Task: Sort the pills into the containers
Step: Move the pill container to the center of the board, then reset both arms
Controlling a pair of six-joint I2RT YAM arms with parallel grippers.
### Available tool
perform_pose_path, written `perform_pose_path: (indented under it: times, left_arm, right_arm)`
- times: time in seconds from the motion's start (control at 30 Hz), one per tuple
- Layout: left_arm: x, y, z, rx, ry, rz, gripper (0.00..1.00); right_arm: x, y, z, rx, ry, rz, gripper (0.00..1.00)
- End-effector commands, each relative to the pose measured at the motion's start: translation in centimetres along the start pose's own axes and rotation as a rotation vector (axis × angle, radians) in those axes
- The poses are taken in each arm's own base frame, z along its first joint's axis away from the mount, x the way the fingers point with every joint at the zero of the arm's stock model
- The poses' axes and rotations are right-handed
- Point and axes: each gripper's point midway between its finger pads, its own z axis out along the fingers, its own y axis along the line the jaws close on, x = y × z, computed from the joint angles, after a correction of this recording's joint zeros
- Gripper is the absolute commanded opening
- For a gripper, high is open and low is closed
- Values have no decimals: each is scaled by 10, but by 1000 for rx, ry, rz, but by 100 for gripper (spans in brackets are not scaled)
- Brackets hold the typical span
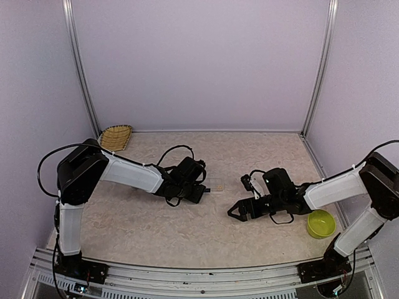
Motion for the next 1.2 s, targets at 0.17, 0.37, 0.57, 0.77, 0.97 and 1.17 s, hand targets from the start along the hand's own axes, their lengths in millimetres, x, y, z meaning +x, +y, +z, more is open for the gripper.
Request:
perform_pose_path:
  times: [0.17, 0.37, 0.57, 0.77, 0.97, 1.17]
  left_arm:
    - [8, 6, -11, -1, 21, -8, 71]
    - [2, 3, -38, 10, -14, -19, 81]
    - [-3, 9, -70, 11, -59, -33, 91]
    - [-2, 21, -93, 2, -92, -60, 99]
    - [2, 34, -114, 9, -135, -108, 99]
    - [-1, 48, -138, 18, -195, -162, 99]
  right_arm:
    - [-5, -3, 0, 4, -17, 1, 100]
    - [-8, -2, -2, 9, -29, -4, 100]
    - [-11, -14, -10, 93, -47, -13, 100]
    - [-19, -32, -27, 217, -100, -16, 100]
    - [-30, -48, -50, 342, -162, -10, 100]
    - [-43, -59, -85, 465, -267, -12, 100]
